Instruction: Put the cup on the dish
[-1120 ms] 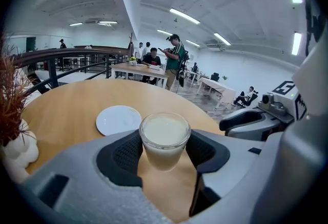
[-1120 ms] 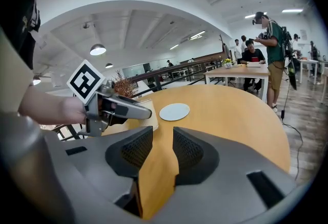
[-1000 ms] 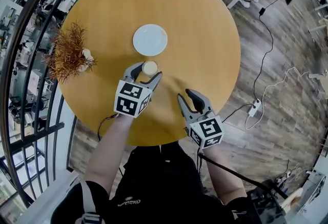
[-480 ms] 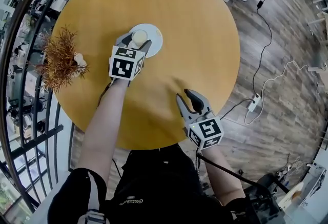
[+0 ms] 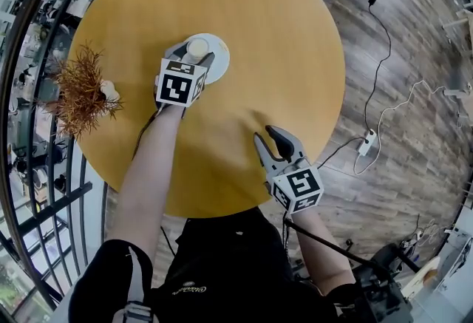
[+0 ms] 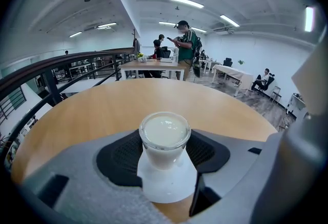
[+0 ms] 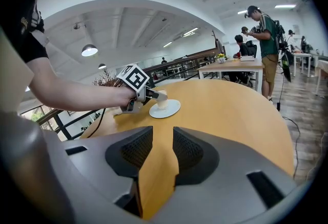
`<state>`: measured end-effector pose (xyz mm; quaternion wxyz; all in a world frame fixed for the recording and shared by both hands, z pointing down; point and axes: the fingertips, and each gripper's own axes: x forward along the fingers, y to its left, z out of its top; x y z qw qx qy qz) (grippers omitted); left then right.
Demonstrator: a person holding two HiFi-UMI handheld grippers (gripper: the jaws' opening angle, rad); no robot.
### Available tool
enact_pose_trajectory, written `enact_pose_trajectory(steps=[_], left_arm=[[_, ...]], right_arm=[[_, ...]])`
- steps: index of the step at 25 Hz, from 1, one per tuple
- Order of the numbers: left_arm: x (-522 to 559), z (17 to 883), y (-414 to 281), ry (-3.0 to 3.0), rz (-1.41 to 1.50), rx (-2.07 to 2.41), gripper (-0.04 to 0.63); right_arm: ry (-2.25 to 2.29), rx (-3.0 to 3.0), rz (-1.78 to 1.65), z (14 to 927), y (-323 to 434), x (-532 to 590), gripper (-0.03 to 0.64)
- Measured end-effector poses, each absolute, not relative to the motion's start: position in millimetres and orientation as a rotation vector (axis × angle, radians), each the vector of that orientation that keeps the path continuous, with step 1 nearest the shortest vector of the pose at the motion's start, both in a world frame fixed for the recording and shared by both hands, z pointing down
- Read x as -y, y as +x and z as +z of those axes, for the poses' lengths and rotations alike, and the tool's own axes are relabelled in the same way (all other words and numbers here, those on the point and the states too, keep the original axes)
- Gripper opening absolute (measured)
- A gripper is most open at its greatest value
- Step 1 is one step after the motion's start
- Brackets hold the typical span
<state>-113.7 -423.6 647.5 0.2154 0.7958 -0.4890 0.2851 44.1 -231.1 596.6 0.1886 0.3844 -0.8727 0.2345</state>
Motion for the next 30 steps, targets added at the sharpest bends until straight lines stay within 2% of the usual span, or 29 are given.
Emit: enact_pose_trajectory(steps=[30], left_arm=[[419,659,-121,2.201,0.741,1.426,0.265]], right_arm=[[1.14,2.434,0.65,600,57,240,0.107]])
